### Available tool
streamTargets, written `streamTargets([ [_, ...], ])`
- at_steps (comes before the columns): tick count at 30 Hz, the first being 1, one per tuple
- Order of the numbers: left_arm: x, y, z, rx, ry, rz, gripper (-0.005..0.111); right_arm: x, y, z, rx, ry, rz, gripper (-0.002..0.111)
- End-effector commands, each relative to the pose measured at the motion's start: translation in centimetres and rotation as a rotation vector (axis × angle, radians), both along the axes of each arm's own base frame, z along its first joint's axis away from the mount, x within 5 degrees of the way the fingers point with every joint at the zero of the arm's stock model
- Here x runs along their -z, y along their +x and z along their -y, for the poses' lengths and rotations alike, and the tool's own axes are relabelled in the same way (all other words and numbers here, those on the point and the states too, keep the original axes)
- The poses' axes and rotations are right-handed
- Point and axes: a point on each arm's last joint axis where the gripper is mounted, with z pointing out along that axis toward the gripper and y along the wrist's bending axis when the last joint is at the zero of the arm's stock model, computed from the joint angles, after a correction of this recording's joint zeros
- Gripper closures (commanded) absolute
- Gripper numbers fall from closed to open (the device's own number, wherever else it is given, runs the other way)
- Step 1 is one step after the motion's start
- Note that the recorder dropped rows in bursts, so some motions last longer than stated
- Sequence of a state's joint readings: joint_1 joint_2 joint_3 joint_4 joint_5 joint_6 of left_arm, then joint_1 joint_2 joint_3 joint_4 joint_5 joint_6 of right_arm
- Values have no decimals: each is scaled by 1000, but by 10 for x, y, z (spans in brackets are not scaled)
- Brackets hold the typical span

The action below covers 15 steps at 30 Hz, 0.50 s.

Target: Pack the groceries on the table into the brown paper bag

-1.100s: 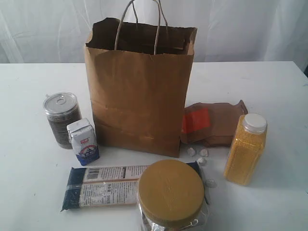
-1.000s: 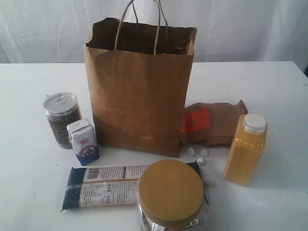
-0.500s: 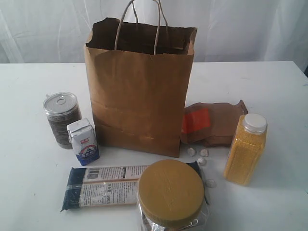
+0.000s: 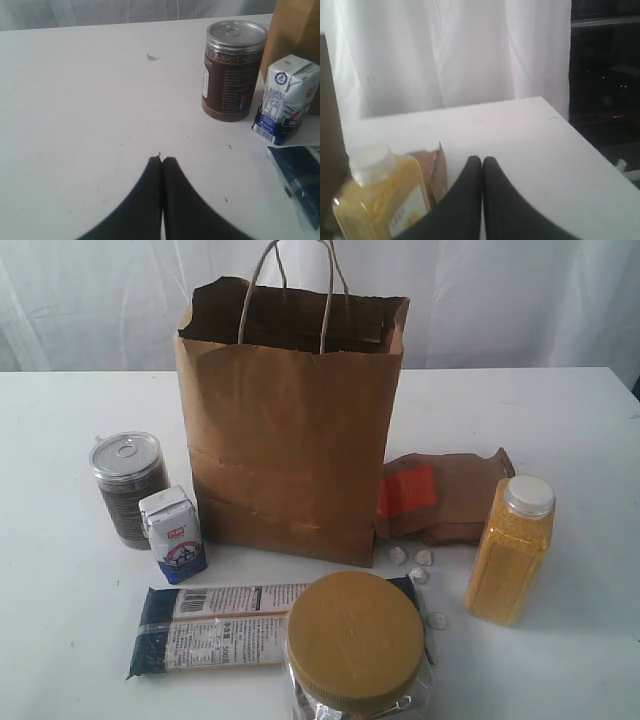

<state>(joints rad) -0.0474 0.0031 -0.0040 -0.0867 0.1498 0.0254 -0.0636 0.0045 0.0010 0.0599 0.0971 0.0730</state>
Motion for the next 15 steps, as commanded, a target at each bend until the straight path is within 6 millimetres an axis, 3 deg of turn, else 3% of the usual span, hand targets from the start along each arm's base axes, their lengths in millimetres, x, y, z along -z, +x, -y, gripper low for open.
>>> streamTargets([
  [1, 1, 0, 1, 5, -9, -2, 107, -16, -2, 1, 2, 219, 186, 108],
  [4, 1, 0, 1, 5, -9, -2, 107, -28, -5, 2, -6, 246, 332, 108],
  [7, 1, 0, 1, 5, -9, -2, 107, -27, -4, 2, -31, 433, 322, 108],
  [11, 1, 0, 1, 5, -9, -2, 107, -50, -10, -1, -24, 341, 169, 108],
  [15, 1, 0, 1, 5, -9, -2, 107, -98, -20, -8, -121, 95, -48, 108],
])
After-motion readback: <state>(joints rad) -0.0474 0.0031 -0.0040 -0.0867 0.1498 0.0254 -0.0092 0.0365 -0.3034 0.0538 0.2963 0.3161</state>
